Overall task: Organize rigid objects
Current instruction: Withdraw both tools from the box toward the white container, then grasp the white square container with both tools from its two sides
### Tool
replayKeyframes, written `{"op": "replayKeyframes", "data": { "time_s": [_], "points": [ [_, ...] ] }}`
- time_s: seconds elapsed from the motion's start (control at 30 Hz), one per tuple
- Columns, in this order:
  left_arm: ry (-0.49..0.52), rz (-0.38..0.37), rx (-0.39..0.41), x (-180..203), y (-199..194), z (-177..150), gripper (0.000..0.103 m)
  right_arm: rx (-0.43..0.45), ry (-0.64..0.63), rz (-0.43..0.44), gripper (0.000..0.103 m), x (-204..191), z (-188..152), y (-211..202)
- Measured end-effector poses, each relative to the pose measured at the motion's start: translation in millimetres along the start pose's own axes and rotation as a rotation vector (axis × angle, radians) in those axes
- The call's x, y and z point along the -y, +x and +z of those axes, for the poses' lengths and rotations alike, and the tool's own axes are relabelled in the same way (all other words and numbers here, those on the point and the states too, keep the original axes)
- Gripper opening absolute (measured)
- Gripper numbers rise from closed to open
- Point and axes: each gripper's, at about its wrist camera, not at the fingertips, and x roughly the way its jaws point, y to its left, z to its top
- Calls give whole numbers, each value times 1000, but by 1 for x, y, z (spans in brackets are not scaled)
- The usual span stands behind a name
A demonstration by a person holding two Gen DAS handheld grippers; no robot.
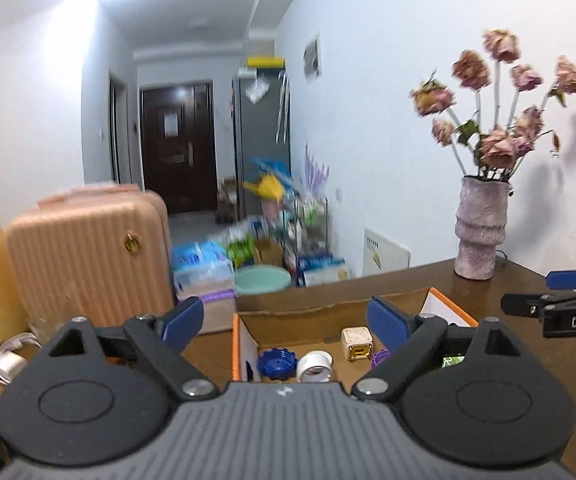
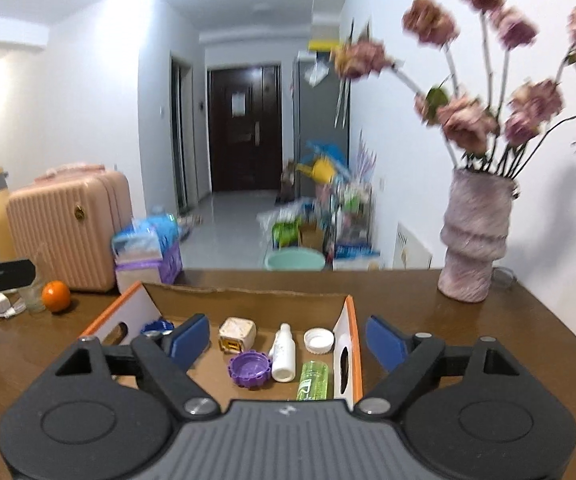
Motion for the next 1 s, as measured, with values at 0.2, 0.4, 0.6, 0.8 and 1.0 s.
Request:
{"op": "replayKeyframes", "data": {
  "time_s": [0.2, 0.4, 0.6, 0.8, 1.0],
  "points": [
    [18, 13, 134, 8, -62, -27, 98, 126, 3, 5, 89, -16, -28, -57],
    [12, 13, 183, 7, -118, -64, 99, 180, -27, 41, 93, -35, -57, -112],
    [55, 59, 165, 3, -190, -115, 102, 235, -52, 76, 98, -55, -100, -185],
    [75, 39, 126, -5, -262, -177, 103, 222, -81, 64, 98, -83, -170, -241],
    [63, -8, 121, -10, -295, -204, 103, 208, -10, 57, 98, -101, -224, -271]
  ]
}}
